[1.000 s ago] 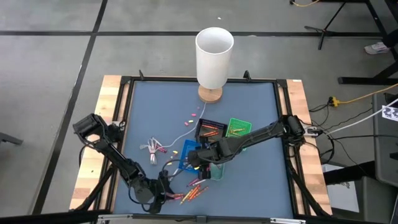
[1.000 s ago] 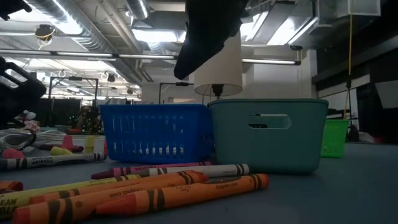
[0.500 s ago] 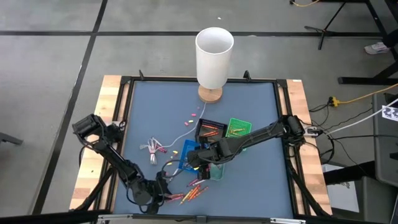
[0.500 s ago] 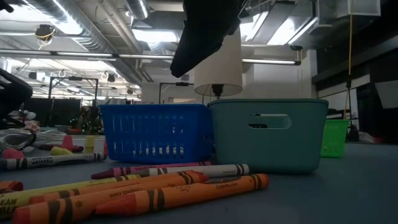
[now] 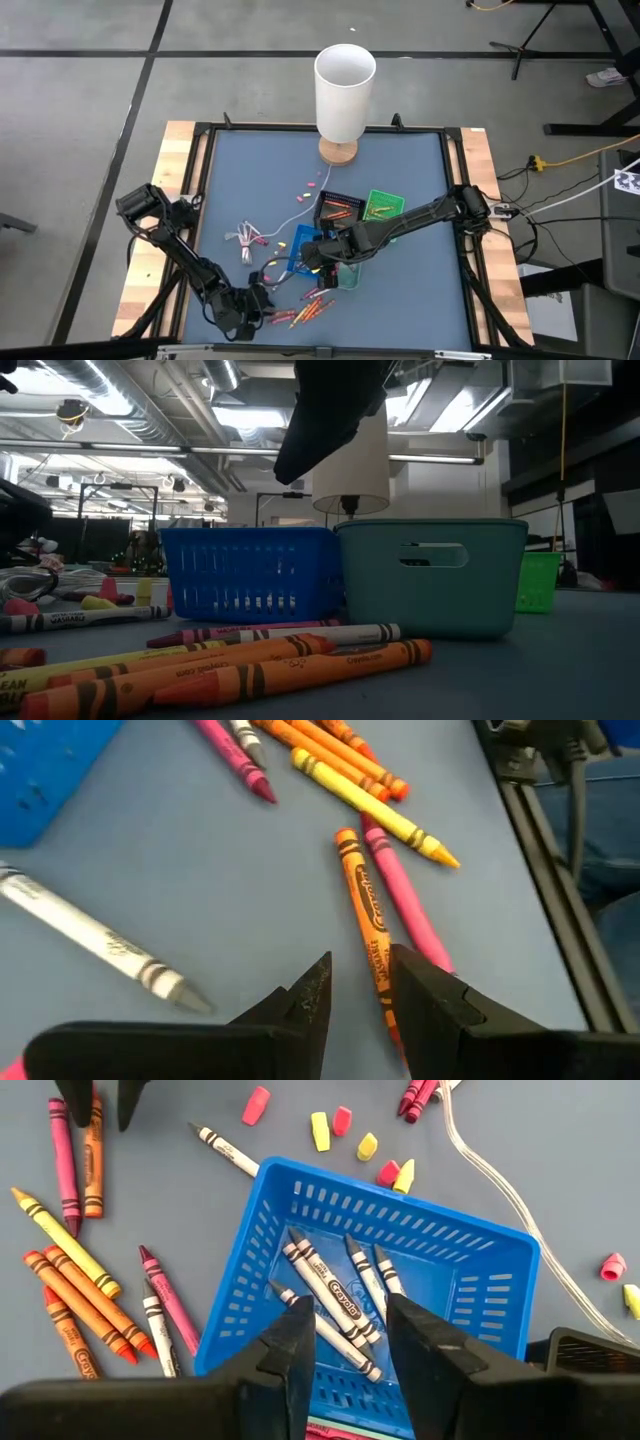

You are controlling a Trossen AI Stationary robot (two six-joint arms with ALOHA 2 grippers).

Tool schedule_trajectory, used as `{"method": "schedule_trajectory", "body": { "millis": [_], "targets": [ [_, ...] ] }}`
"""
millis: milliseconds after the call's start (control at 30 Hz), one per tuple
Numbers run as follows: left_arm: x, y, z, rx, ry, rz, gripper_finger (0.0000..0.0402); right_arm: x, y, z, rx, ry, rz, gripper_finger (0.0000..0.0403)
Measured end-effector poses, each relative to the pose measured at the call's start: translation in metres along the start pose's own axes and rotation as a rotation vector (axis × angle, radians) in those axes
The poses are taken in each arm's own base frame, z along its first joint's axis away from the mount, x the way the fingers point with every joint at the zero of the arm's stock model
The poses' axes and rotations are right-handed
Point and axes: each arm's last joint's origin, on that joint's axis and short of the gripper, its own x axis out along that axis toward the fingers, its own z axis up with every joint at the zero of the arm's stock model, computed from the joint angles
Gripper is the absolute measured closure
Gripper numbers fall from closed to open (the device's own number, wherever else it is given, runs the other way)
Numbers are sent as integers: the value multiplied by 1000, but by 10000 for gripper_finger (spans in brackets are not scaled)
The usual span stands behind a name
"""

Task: Sort crayons
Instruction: Put the orange crayon into the black bin

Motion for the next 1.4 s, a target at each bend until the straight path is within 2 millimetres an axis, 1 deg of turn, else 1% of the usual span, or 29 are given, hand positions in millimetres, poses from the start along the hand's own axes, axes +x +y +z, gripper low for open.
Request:
{"method": "schedule_trajectory", "body": {
  "millis": [400,467,667,867,1400],
  "targets": [
    [-1,5,5,0,-153,168,313,0,0,0,0,0,0,278],
    [0,4,5,-7,-150,149,313,0,0,0,0,0,0,278],
    [-3,-7,3,-24,-101,9,313,0,0,0,0,0,0,278],
    [-7,-11,-2,-8,-98,-2,313,0,0,0,0,0,0,278],
    [-9,-14,-6,10,-81,-11,313,0,0,0,0,0,2,278]
  ]
}}
